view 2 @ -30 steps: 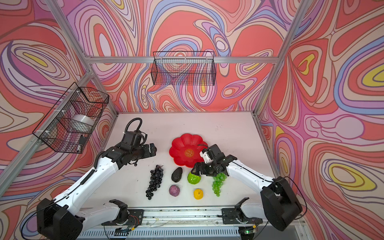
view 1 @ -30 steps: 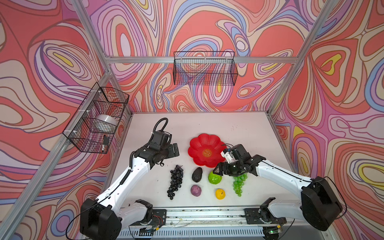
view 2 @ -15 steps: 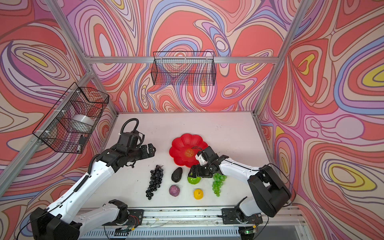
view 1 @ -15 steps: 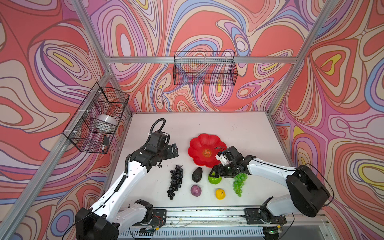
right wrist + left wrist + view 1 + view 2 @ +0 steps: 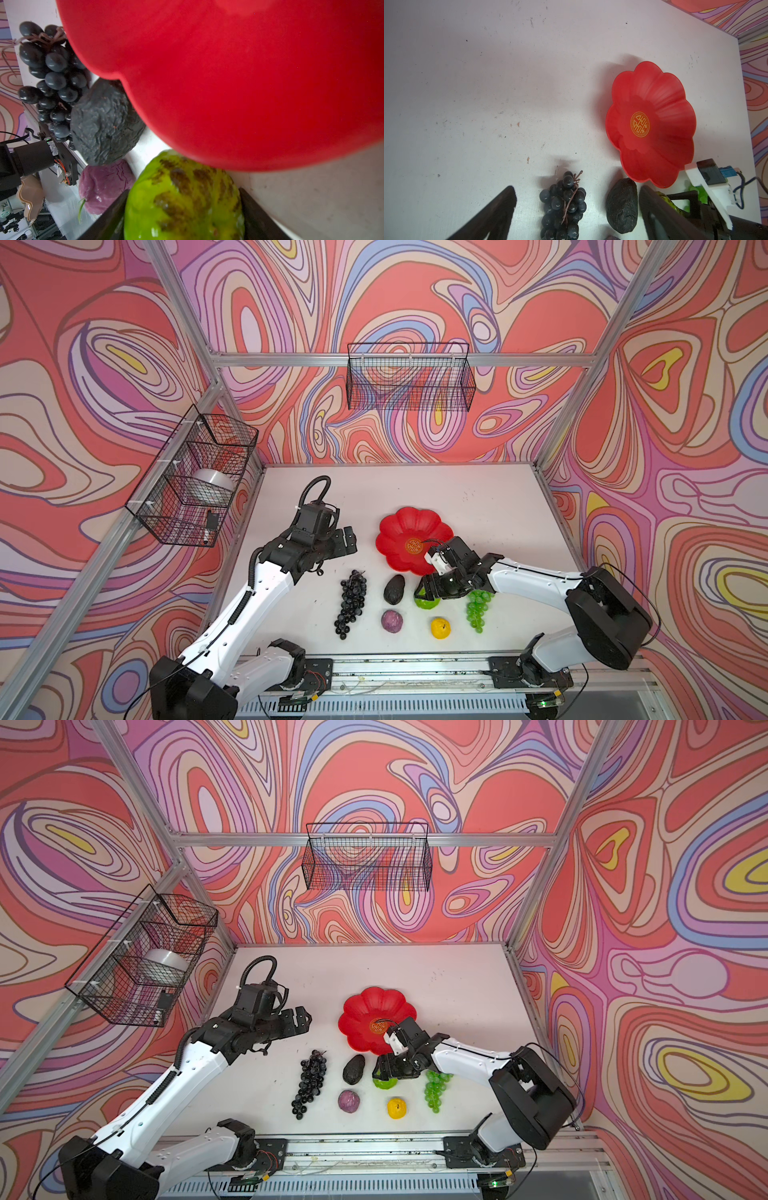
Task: Place and organize the fake fruits in the fruit bowl
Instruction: 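Lower the right gripper and grasp the lime-green bumpy fruit, then carry the green fruit into the red bowl and open the right gripper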
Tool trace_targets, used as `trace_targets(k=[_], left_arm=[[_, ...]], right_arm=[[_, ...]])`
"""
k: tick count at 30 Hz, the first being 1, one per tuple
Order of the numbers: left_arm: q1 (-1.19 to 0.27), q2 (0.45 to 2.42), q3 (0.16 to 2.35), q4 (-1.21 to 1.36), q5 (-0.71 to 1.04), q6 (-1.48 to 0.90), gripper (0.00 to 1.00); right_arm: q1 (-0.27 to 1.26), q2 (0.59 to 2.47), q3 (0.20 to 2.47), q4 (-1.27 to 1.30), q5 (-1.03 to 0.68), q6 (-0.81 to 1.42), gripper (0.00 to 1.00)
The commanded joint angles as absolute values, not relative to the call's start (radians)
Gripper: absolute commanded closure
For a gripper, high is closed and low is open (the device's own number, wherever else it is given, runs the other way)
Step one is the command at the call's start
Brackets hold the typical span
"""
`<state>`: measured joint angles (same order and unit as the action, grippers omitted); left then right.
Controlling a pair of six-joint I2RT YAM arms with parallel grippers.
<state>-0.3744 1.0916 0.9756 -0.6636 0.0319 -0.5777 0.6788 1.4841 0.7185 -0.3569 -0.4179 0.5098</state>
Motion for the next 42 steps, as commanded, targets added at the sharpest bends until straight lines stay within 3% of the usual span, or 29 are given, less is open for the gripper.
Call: trace_targets(k=[1, 6, 20, 31, 42], left_arm=[[-0.379, 1.069, 0.983, -0.709, 0.008, -0.590, 0.05], [-0.379, 1.067, 0.982, -0.710, -0.017, -0.588, 0.05], [-0.379, 1.048, 0.976, -0.712, -0.114, -0.577, 0.04], [-0.380, 0.967, 0.919, -0.734, -0.137, -0.587, 0.04], [-0.379, 0.937, 0.934, -0.762, -0.167, -0.580, 0.03]], right_arm=[[0.699, 1.456, 0.721, -0.378, -0.359, 0.518, 0.39], [0.701, 1.405, 0.713, -0.413, -0.335, 0.518, 0.51], [0.700, 1.262, 0.913, -0.650, -0.227, 0.494, 0.54], [0.619, 1.600, 1.308, -0.706, -0.048, 0.220, 0.55], [0.537, 1.839, 1.367, -0.548, -0.054, 0.186, 0.53]])
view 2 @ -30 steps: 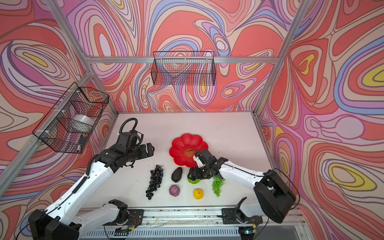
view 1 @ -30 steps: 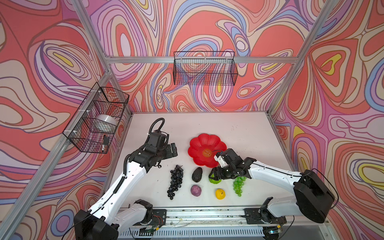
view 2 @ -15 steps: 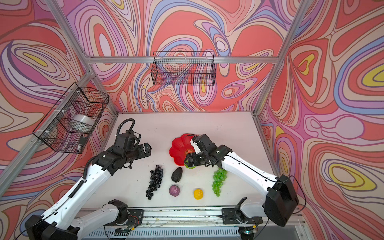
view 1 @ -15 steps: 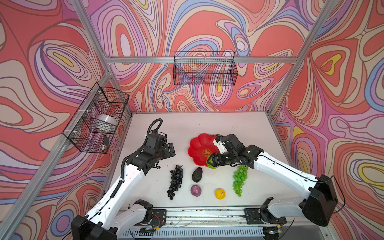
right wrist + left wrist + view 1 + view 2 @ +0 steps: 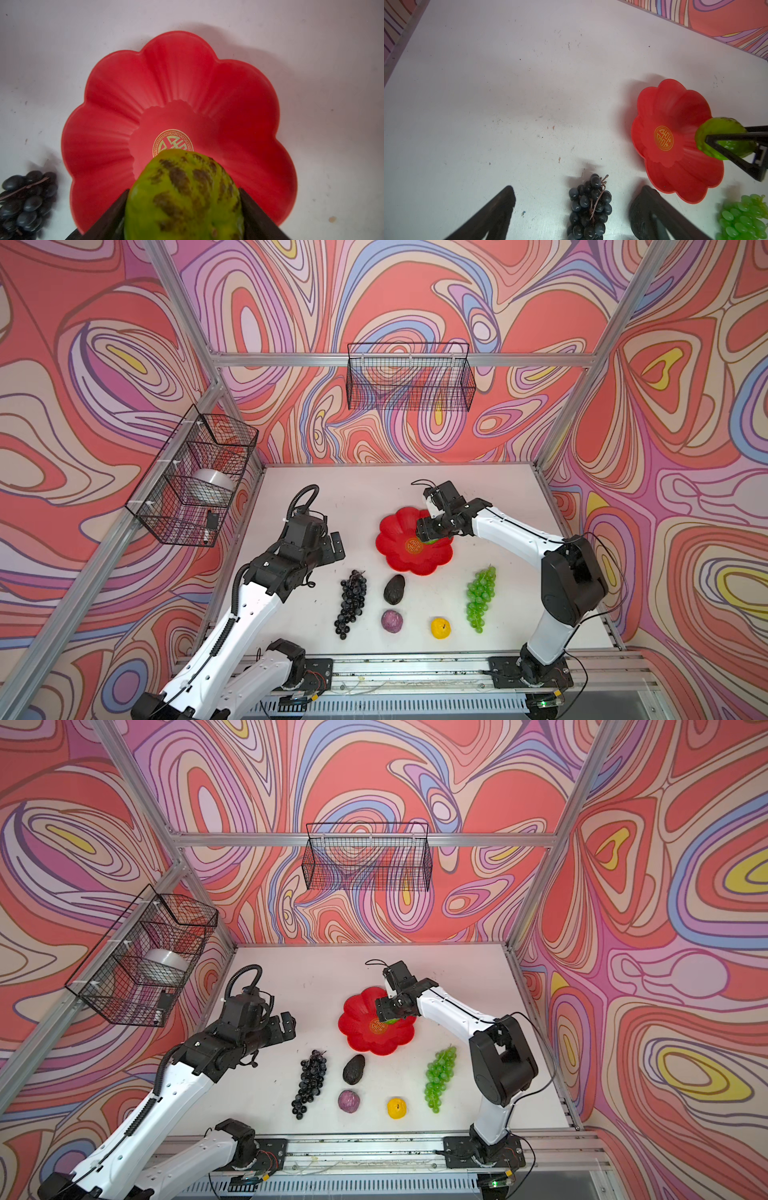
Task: Place and organize the fake fruits in the fruit bowl
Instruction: 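Carry the green fruit into the red bowl and open the right gripper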
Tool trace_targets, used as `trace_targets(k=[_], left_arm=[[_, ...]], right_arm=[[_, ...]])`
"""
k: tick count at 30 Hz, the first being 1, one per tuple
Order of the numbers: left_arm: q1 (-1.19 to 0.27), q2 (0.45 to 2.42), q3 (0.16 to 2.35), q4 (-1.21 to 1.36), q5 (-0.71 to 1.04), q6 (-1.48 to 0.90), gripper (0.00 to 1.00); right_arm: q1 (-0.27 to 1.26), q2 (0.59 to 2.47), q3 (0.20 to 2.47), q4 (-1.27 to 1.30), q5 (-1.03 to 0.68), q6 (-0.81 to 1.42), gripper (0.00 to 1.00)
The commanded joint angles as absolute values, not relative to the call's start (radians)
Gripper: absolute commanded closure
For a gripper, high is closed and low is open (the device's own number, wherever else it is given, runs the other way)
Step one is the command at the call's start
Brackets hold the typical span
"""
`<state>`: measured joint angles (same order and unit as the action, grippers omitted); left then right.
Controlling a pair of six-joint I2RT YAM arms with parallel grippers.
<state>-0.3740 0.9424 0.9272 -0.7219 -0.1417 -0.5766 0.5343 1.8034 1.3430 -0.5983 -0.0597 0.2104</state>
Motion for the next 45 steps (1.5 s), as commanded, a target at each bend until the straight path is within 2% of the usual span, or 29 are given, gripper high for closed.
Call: trace_targets(k=[1, 26, 35, 45], left_arm=[[-0.379, 0.940, 0.936, -0.764, -0.164, -0.579, 0.03], [-0.380, 1.085, 1.030, -0.805, -0.059, -0.536, 0.00], [-0.378, 1.184, 1.099, -0.879, 0.055, -0.502, 0.01], [-0.379, 1.247, 1.130, -0.912, 0.137, -0.488, 0.00]], right_arm=[[0.534, 1.859, 1.373, -0.548, -0.065, 0.184, 0.53], [0.519, 2.002, 1.424, -0.550, -0.088, 0.155, 0.44], [0.519, 1.992, 1.432, -0.556, -0.059, 0.141, 0.26], [0.518, 1.971, 1.451, -0.570, -0.051, 0.126, 0.10]])
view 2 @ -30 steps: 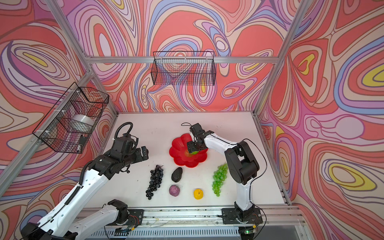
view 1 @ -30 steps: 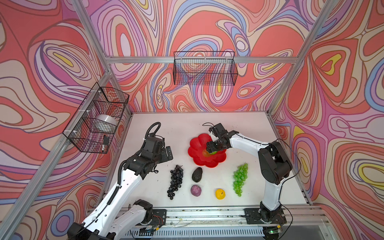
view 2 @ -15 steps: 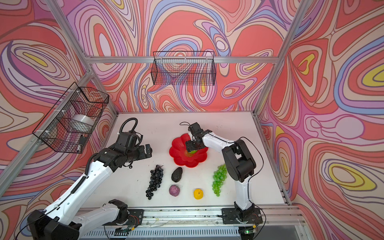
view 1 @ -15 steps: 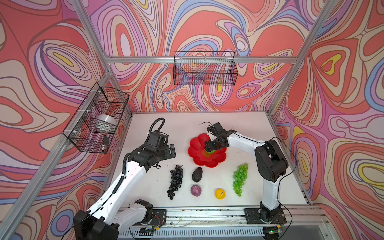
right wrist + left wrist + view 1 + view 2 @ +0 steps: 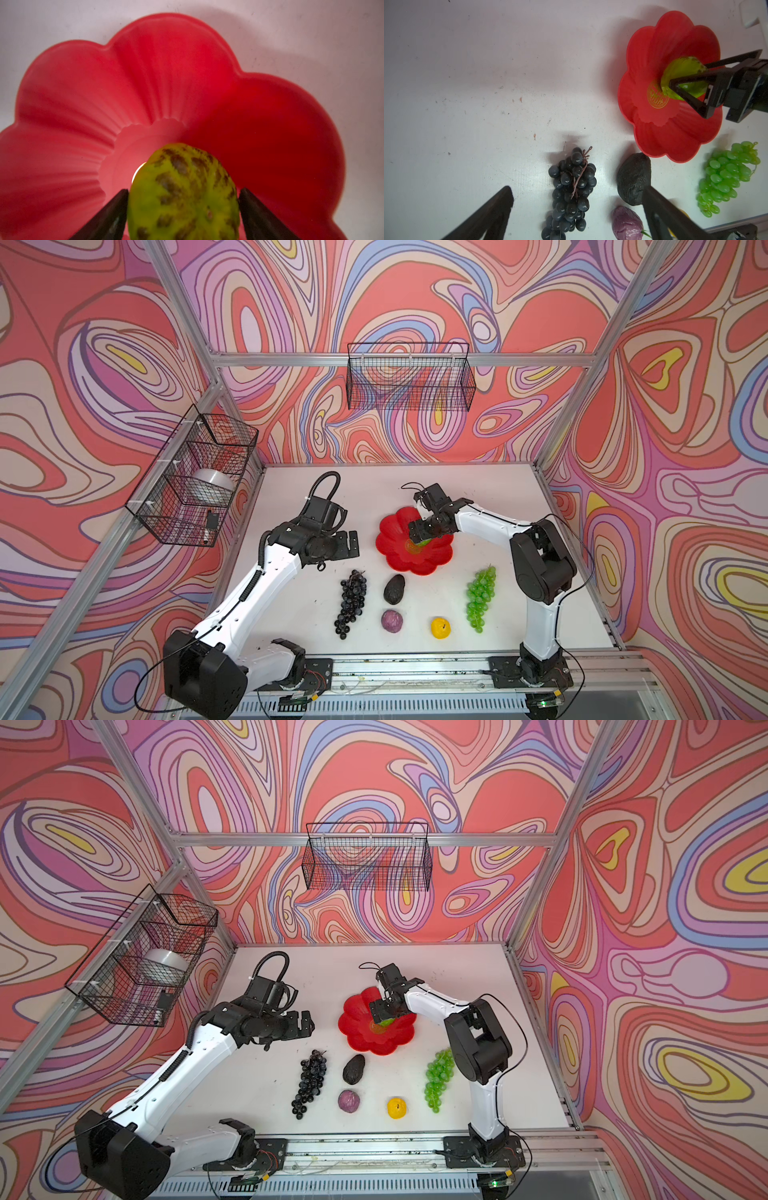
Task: Place and organize the fake fruits in the fruit bowl
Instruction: 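Carry the green fruit into the red bowl and open the right gripper, then move the left gripper over the dark brown avocado and grasp it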
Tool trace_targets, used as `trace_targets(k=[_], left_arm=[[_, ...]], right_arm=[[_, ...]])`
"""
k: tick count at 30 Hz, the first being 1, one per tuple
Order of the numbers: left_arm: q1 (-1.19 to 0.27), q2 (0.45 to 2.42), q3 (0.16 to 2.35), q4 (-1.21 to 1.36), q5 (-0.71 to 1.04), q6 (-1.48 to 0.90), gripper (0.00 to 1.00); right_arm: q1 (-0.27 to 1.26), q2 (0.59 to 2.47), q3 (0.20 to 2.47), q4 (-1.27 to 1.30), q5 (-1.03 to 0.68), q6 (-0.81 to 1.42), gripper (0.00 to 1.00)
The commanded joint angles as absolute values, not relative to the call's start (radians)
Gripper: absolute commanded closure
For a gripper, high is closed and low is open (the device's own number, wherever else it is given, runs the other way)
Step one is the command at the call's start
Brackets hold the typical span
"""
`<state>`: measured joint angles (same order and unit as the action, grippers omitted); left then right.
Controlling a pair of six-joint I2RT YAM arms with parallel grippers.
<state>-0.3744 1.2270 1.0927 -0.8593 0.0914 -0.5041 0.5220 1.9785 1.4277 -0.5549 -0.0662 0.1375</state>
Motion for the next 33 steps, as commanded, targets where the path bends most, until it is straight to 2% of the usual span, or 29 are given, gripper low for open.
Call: trace_targets(k=[1, 17, 24, 29, 33], left_arm=[[-0.380, 1.250, 1.132, -0.915, 0.141, -0.486, 0.00], [-0.379, 1.275, 1.107, -0.911, 0.237, -0.466, 0.01], [-0.393, 1.337, 1.111, -0.904, 0.298, -0.466, 0.05], [-0.458, 1.380, 1.130, -0.910, 0.288, -0.468, 0.11], [-0.582, 1.407, 1.140, -0.925, 0.184, -0.478, 0.14]], right_arm=[[0.518, 1.968, 1.451, -0.570, -0.053, 0.125, 0.07], [0.522, 1.863, 1.554, -0.682, 0.086, 0.082, 0.07], [0.527, 1.745, 1.529, -0.695, 0.013, 0.127, 0.07], [0.527, 1.640, 1.445, -0.653, -0.044, 0.184, 0.08], [0.527, 1.595, 1.396, -0.651, -0.036, 0.200, 0.10]])
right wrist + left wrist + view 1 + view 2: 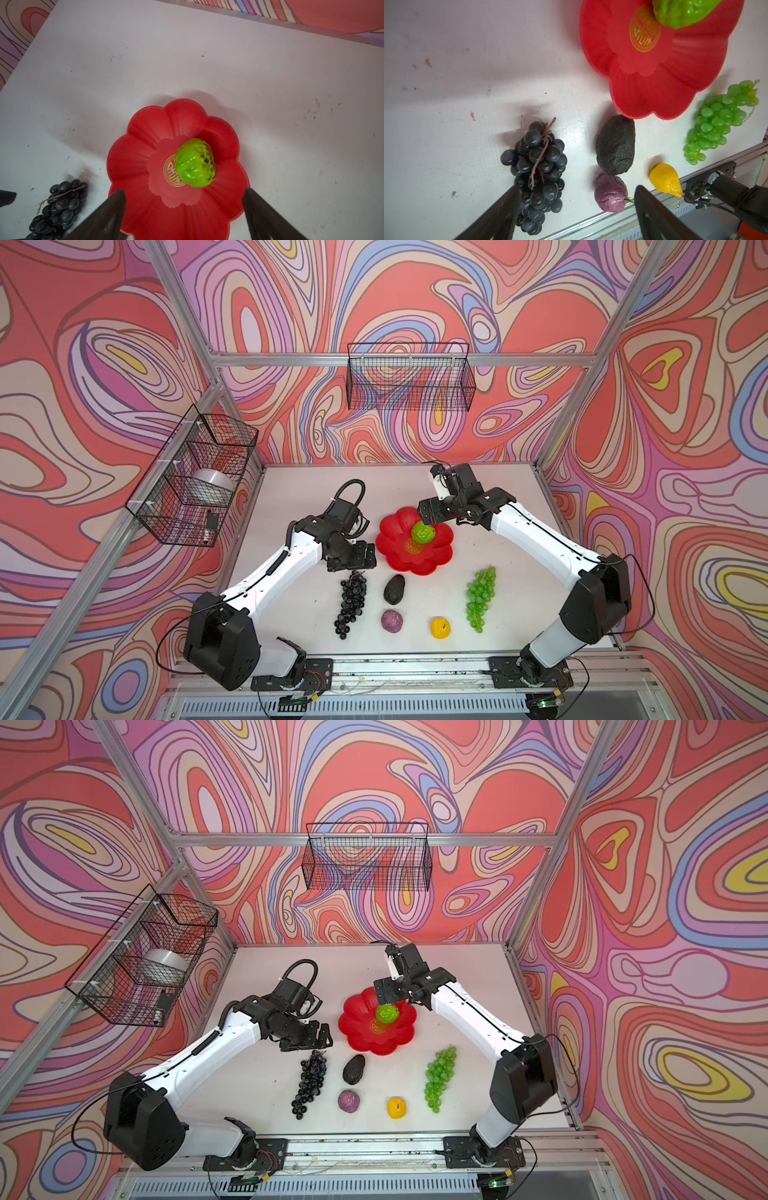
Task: Place and organize the fake fruits in the fruit bowl
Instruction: 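Move the left gripper over the dark brown avocado and grasp it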
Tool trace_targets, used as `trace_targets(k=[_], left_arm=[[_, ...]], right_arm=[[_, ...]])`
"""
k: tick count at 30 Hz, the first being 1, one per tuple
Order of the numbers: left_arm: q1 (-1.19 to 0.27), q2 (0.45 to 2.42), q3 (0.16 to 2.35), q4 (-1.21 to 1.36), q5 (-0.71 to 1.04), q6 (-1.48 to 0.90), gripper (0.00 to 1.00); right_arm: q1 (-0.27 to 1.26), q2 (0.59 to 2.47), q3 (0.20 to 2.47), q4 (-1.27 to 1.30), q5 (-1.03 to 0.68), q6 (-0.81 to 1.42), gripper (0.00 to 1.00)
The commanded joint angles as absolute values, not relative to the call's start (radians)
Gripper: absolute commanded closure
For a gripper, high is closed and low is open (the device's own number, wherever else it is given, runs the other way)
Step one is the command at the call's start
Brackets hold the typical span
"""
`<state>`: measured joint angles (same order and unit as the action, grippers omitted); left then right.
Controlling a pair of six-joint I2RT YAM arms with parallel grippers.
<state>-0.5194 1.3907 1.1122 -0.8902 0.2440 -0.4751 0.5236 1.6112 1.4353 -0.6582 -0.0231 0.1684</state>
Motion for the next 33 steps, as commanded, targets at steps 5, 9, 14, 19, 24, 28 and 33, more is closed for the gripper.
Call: trace_targets(k=[5, 9, 14, 19, 24, 28, 33], left_arm=[[-0.684, 1.418, 1.120, -0.877, 0.141, -0.486, 0.16], [-0.751, 1.487, 1.154, -0.883, 0.149, -0.480, 0.23], [-0.807, 1.527, 1.166, -0.879, 0.106, -0.497, 0.22], [-0.811, 1.562, 1.160, -0.863, 0.109, -0.476, 0.21], [-0.816, 1.602, 1.157, -0.824, 0.138, -0.442, 0.19], [-0.831, 1.638, 1.170, -0.786, 0.148, -0.451, 0.18], [-0.839, 1.683, 1.163, -0.755, 0.157, -0.454, 0.18]], right_arm=[[0.527, 1.537, 1.328, -0.638, -0.032, 0.249, 0.13], [0.528, 1.468, 1.235, -0.620, -0.002, 0.277, 0.13], [0.526, 1.401, 1.149, -0.582, 0.014, 0.291, 0.12], [0.526, 1.396, 1.087, -0.509, 0.015, 0.331, 0.12], [0.526, 1.411, 1.060, -0.466, -0.009, 0.364, 0.12], [0.526, 1.417, 1.054, -0.460, -0.009, 0.367, 0.15], [0.526, 1.403, 1.044, -0.459, 0.013, 0.364, 0.15]])
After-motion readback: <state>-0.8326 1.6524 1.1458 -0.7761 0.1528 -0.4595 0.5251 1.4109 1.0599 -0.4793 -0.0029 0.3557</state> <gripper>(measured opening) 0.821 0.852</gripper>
